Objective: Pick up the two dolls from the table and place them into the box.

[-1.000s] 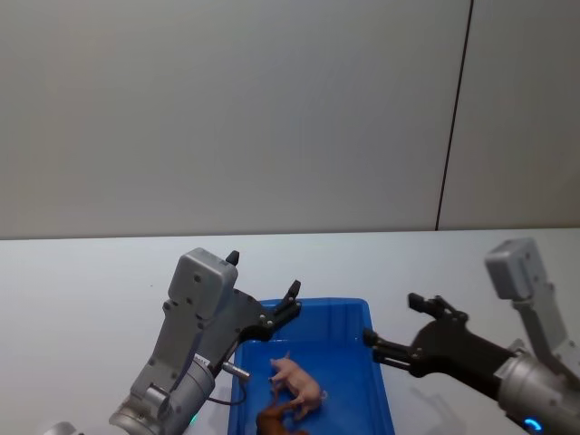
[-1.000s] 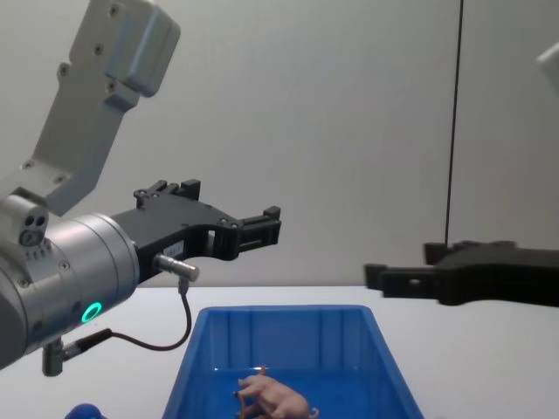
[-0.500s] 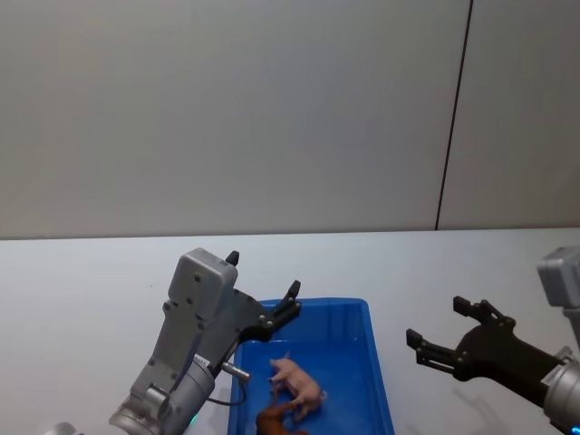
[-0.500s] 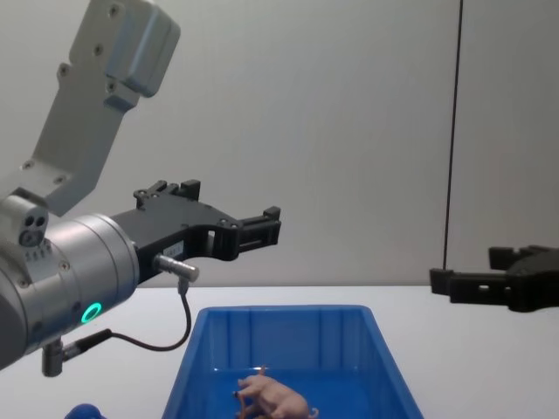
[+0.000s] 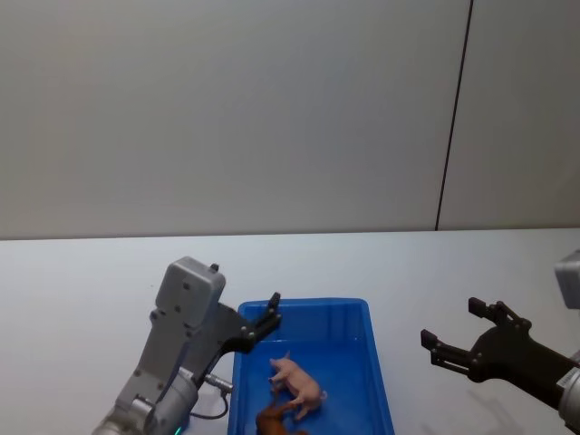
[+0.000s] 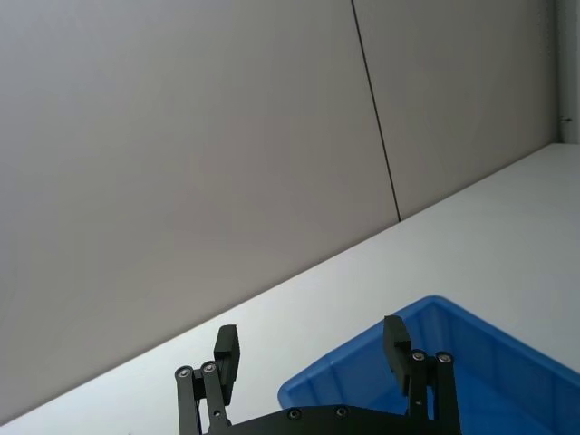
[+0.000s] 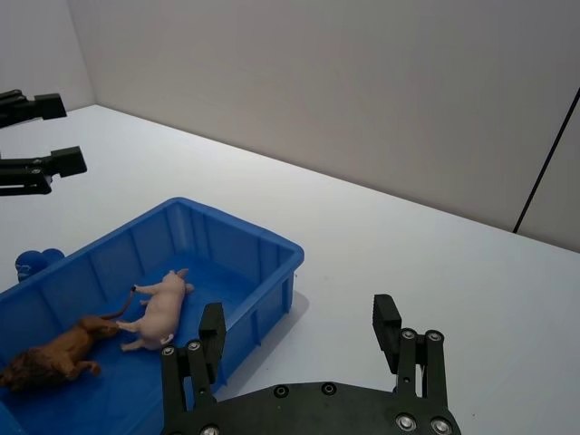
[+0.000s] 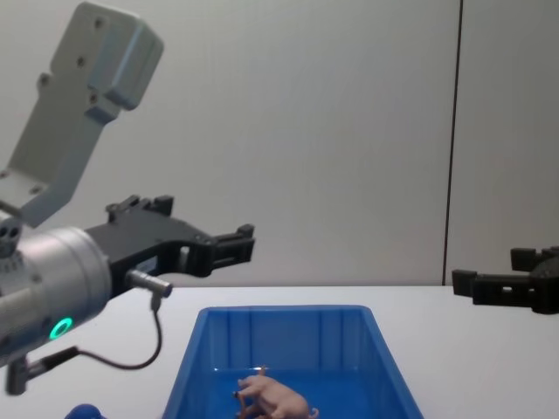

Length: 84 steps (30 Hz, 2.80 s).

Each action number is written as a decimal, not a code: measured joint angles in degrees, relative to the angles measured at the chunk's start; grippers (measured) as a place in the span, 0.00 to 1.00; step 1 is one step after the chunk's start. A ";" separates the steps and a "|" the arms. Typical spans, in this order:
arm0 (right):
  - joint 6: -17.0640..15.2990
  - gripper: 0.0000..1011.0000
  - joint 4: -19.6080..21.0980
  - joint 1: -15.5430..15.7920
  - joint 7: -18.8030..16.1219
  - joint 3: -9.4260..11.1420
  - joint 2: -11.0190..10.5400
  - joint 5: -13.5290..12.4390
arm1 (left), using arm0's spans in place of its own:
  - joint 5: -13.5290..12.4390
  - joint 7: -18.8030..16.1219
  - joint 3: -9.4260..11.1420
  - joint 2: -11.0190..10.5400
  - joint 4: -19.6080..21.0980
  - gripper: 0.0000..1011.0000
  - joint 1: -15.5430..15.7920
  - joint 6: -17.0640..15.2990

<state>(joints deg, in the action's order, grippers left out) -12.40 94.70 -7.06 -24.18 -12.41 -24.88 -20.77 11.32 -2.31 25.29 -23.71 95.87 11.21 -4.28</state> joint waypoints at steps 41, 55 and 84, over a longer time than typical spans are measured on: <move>0.21 0.99 0.24 0.48 0.20 0.40 -0.64 -0.43 | 10.13 -10.22 -2.68 -6.45 3.39 0.99 -11.63 -9.03; 0.20 0.99 0.23 0.49 0.20 0.40 -0.65 -0.42 | 10.85 -8.05 -2.97 -4.92 -1.42 0.99 -11.14 -7.60; 0.20 0.99 0.23 0.48 0.20 0.40 -0.65 -0.42 | 9.52 -3.26 -3.96 -2.48 -7.52 0.54 -8.39 -7.49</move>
<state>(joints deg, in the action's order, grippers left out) -12.19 94.93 -6.58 -23.98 -12.01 -25.53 -21.19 20.84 -5.57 21.34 -26.19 88.35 2.82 -11.77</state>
